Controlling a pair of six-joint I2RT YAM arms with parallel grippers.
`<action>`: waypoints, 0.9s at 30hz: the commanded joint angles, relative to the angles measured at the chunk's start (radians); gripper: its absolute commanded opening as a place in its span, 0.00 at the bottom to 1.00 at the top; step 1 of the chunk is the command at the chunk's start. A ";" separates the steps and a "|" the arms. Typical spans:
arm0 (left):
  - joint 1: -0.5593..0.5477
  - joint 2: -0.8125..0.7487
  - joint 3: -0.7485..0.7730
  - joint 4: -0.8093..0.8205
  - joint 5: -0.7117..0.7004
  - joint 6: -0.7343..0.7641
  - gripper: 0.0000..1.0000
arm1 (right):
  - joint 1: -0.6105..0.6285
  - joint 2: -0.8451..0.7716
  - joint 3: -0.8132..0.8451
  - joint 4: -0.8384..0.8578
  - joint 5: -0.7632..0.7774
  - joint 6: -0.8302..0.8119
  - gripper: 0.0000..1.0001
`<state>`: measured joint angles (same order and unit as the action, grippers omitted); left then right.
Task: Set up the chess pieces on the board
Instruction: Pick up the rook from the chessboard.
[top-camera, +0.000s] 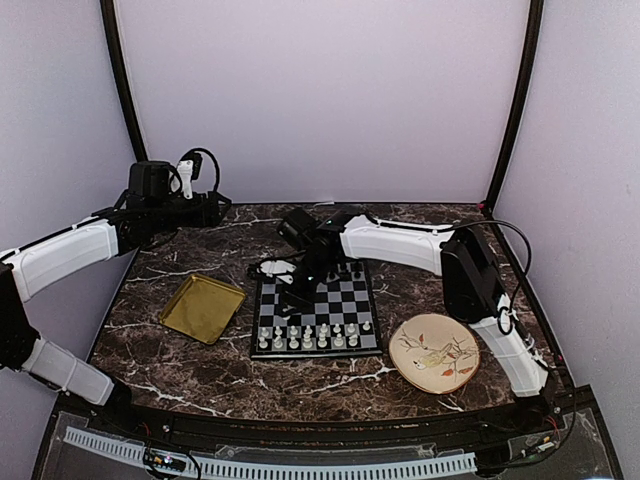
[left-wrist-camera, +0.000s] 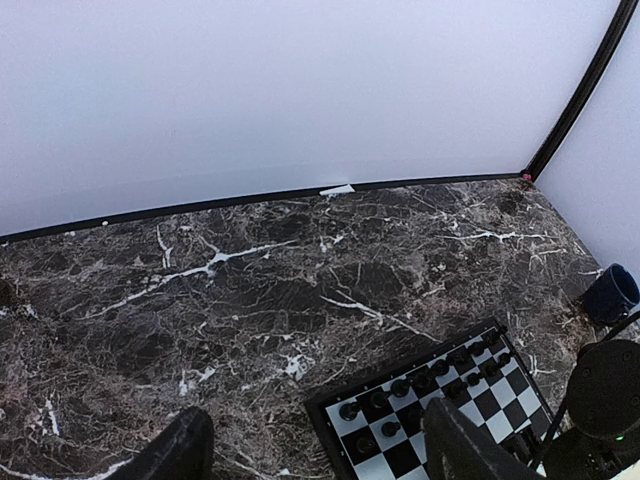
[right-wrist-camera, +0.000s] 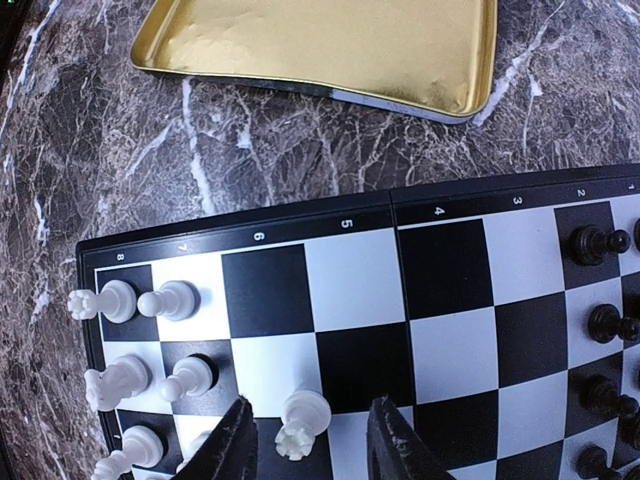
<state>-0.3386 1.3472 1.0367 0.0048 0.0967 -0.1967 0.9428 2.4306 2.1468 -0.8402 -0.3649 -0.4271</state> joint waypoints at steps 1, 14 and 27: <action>0.004 -0.002 0.003 -0.003 0.017 -0.008 0.74 | 0.011 -0.003 0.022 -0.008 -0.008 0.011 0.37; 0.003 0.007 0.005 -0.003 0.027 -0.012 0.74 | 0.013 0.005 0.020 -0.022 0.012 0.002 0.17; 0.003 0.015 0.009 -0.006 0.034 -0.010 0.74 | -0.002 -0.146 -0.072 -0.003 0.056 -0.011 0.06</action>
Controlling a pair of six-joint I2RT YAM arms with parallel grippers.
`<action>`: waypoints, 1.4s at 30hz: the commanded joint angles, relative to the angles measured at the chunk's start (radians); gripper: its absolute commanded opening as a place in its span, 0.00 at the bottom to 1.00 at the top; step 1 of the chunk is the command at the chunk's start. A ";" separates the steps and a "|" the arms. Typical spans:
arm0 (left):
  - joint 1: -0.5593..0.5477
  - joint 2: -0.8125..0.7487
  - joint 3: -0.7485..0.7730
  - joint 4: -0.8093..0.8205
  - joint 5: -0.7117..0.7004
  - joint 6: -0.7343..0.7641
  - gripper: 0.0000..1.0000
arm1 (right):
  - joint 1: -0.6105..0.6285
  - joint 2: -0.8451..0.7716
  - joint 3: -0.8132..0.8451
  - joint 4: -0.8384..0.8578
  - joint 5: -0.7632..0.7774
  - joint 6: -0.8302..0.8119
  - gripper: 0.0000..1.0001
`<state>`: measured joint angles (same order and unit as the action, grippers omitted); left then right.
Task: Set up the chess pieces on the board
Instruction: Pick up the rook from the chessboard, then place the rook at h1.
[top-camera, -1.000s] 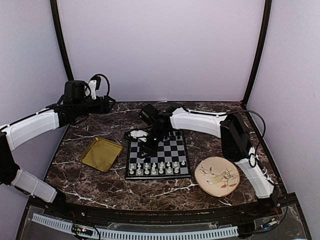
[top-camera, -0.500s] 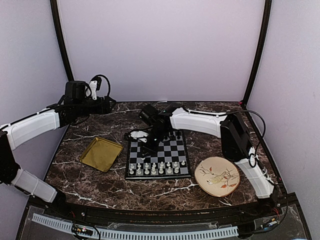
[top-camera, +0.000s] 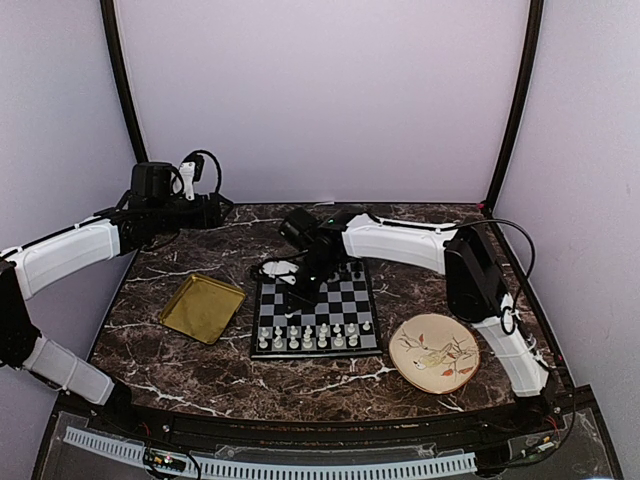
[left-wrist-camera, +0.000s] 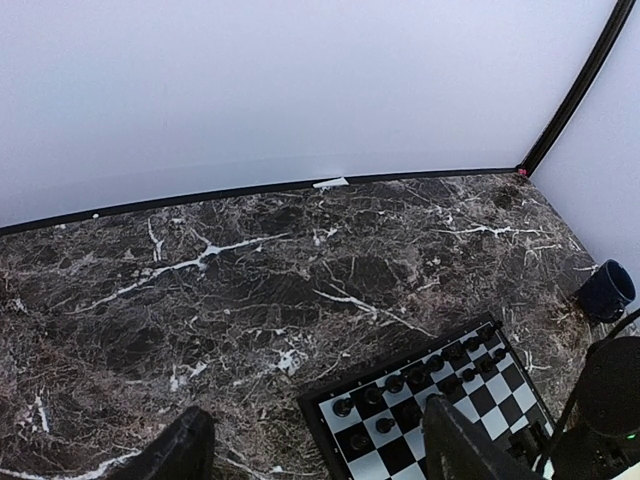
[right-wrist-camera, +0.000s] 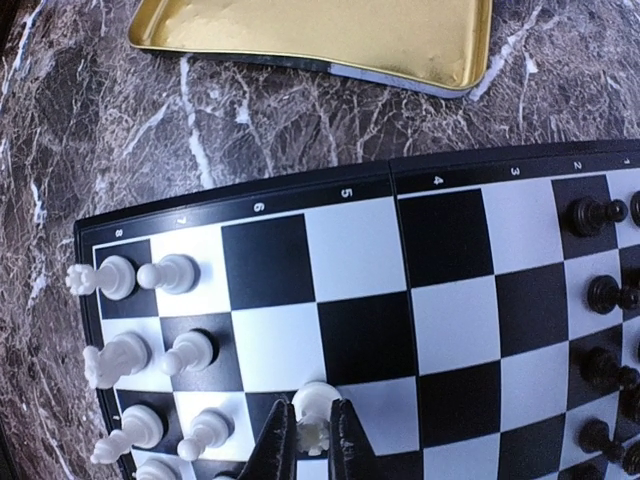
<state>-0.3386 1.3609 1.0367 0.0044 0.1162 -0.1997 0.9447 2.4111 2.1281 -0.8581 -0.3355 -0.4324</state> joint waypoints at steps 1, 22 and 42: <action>0.003 0.003 0.008 -0.007 0.015 -0.007 0.74 | -0.009 -0.151 -0.077 0.023 0.029 -0.005 0.06; 0.005 0.033 0.022 -0.031 -0.014 0.032 0.74 | -0.115 -0.739 -0.798 0.084 0.072 -0.116 0.05; 0.005 0.058 0.024 -0.032 -0.014 0.039 0.74 | -0.115 -0.693 -0.946 0.239 0.035 -0.119 0.06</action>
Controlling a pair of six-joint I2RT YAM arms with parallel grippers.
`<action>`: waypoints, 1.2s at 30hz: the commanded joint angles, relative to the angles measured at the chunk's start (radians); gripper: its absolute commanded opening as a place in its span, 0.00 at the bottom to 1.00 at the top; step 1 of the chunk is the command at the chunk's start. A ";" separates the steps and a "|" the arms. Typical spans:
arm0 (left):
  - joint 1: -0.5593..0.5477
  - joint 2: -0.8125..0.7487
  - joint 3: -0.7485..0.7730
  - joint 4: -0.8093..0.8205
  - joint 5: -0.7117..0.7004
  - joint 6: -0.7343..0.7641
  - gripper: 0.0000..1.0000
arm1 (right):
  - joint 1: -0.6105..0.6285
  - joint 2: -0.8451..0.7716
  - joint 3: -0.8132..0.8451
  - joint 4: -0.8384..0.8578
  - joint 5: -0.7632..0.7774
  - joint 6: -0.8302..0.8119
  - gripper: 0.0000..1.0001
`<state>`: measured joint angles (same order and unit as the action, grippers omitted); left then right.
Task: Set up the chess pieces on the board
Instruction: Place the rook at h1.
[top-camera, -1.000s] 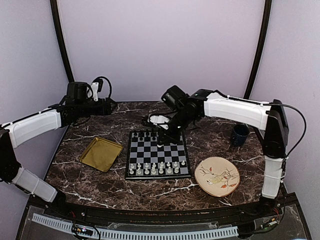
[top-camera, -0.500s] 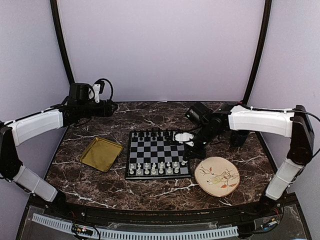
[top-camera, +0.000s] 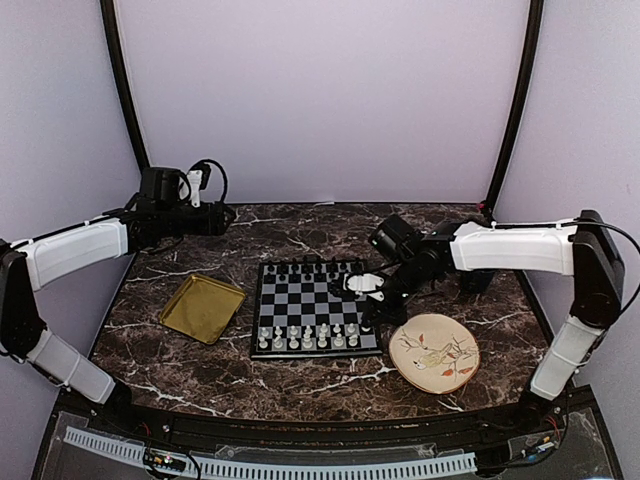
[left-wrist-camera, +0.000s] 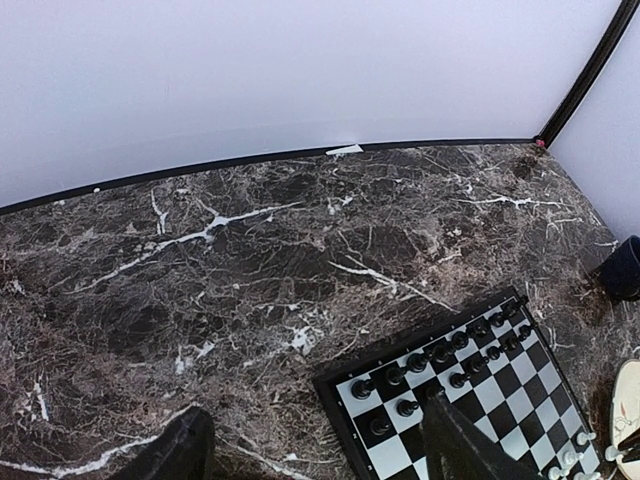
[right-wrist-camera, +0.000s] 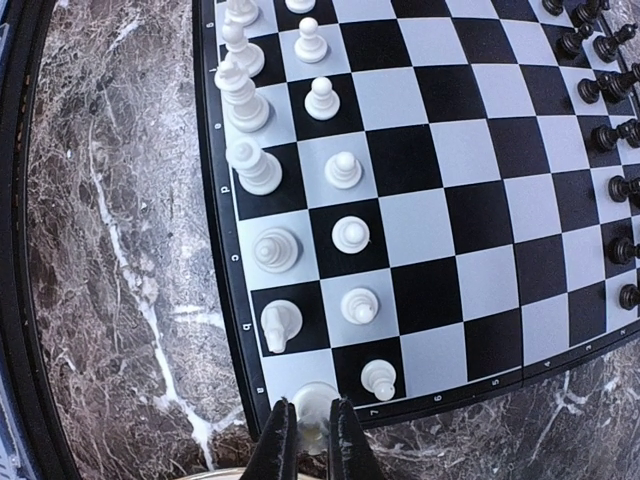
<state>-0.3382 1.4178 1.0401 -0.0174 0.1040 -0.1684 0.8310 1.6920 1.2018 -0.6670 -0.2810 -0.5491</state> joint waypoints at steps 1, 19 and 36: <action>0.005 0.000 0.020 -0.009 -0.003 0.009 0.74 | -0.001 0.032 -0.023 0.049 -0.016 -0.006 0.06; 0.005 0.009 0.024 -0.013 0.008 0.007 0.74 | 0.001 0.074 -0.042 0.049 -0.022 -0.017 0.07; 0.004 0.007 0.025 -0.015 0.016 0.004 0.74 | 0.000 0.095 -0.043 0.045 -0.009 -0.016 0.08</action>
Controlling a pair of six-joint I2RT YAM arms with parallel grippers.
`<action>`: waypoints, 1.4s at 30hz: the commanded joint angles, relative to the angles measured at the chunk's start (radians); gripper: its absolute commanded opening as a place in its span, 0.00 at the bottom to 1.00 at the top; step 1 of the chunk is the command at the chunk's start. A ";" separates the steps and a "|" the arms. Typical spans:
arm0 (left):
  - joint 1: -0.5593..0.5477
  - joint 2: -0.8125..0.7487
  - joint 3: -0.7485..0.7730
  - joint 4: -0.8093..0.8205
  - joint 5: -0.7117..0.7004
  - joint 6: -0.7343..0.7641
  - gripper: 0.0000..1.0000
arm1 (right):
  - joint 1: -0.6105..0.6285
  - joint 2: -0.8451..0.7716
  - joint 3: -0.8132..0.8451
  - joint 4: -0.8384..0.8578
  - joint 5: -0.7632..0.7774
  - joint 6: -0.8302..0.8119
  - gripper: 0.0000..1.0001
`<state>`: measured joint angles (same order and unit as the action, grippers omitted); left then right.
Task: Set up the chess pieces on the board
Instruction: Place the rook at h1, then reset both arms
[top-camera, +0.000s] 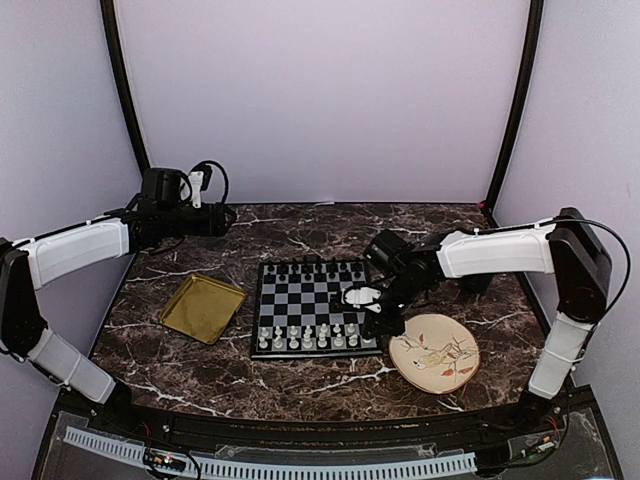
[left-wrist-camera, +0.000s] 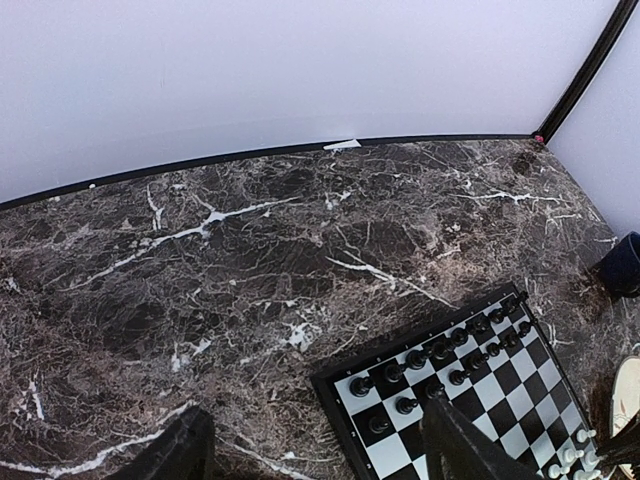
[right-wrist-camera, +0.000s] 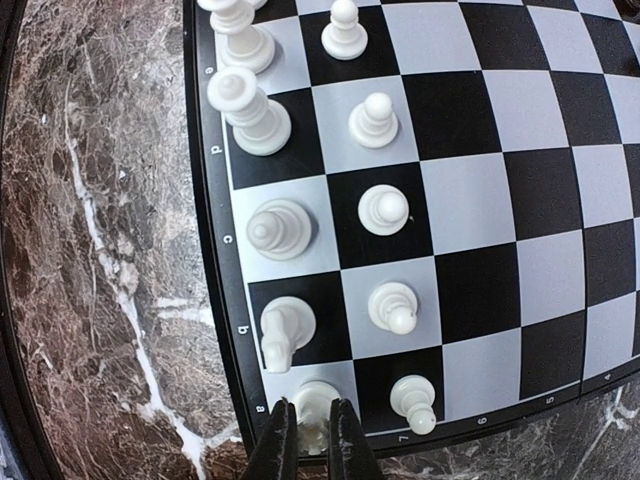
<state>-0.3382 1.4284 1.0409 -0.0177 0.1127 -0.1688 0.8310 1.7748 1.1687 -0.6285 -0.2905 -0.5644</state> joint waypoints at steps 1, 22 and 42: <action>0.004 -0.004 0.024 -0.014 0.008 0.005 0.74 | 0.001 0.012 -0.009 0.004 0.000 -0.002 0.08; 0.004 -0.003 0.031 -0.025 -0.001 0.013 0.74 | -0.008 -0.069 0.081 -0.092 0.018 -0.001 0.33; 0.003 -0.072 0.127 -0.171 -0.070 0.161 0.74 | -0.510 -0.433 0.092 0.177 0.046 0.242 0.54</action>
<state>-0.3382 1.4181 1.1156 -0.1173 0.0696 -0.0555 0.4217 1.4174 1.3045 -0.6018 -0.2626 -0.4377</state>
